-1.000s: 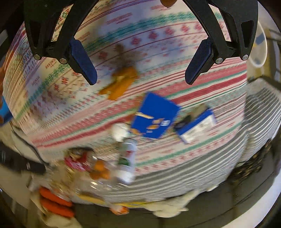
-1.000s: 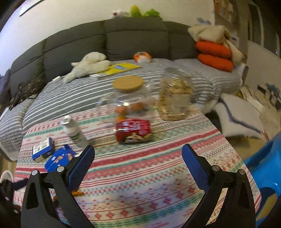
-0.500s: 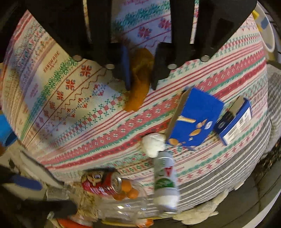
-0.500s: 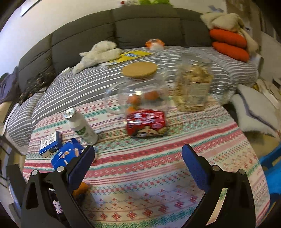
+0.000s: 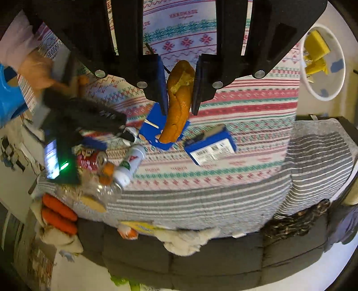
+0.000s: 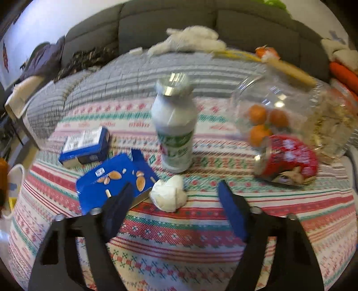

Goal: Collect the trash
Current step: 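Grasp the orange bread roll with the left tool while the right tool grasps the white tissue, then carry roll and tissue to the white bin and open both tools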

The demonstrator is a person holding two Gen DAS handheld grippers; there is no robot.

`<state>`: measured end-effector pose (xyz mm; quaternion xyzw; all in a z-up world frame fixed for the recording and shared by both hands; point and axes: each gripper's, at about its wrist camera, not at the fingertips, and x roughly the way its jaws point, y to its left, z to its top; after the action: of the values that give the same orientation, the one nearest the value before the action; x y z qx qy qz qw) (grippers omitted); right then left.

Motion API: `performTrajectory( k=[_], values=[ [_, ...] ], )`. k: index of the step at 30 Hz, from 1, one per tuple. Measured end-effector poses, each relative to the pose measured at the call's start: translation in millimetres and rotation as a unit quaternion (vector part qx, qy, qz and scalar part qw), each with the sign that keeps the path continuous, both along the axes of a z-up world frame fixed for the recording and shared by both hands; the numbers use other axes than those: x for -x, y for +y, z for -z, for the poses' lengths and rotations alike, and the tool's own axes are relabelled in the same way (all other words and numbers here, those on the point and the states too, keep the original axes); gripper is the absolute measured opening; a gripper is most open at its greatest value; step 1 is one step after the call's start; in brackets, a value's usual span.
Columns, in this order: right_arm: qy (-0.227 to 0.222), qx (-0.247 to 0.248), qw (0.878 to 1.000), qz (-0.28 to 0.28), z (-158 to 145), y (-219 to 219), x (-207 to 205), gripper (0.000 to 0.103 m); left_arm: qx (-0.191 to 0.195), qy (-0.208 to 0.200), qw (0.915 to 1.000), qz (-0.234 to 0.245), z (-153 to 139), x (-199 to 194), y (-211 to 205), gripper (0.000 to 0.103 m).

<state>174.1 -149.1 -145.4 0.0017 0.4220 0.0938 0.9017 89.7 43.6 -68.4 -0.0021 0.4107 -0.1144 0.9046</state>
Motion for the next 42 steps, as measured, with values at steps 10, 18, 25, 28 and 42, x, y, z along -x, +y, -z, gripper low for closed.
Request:
performTrajectory(
  k=[10,18,25,28,42],
  values=[
    [0.031,-0.068,0.997,0.001,17,-13,-4,0.018,0.005,-0.006,1.0,-0.002,-6,2,4,0.02],
    [-0.012,-0.05,0.998,0.025,-15,-18,25,0.018,0.028,-0.025,0.9992,-0.014,-18,7,15,0.02],
    [-0.063,-0.057,0.996,0.011,-55,-5,50,0.018,0.041,-0.043,0.9977,-0.033,-29,13,28,0.02],
    [-0.08,-0.065,0.995,0.003,-68,5,59,0.018,0.046,-0.046,0.9969,-0.045,-31,14,36,0.02],
    [-0.11,-0.08,0.989,-0.058,-92,52,93,0.019,0.046,-0.052,0.9842,-0.162,-43,30,129,0.02]
  ],
)
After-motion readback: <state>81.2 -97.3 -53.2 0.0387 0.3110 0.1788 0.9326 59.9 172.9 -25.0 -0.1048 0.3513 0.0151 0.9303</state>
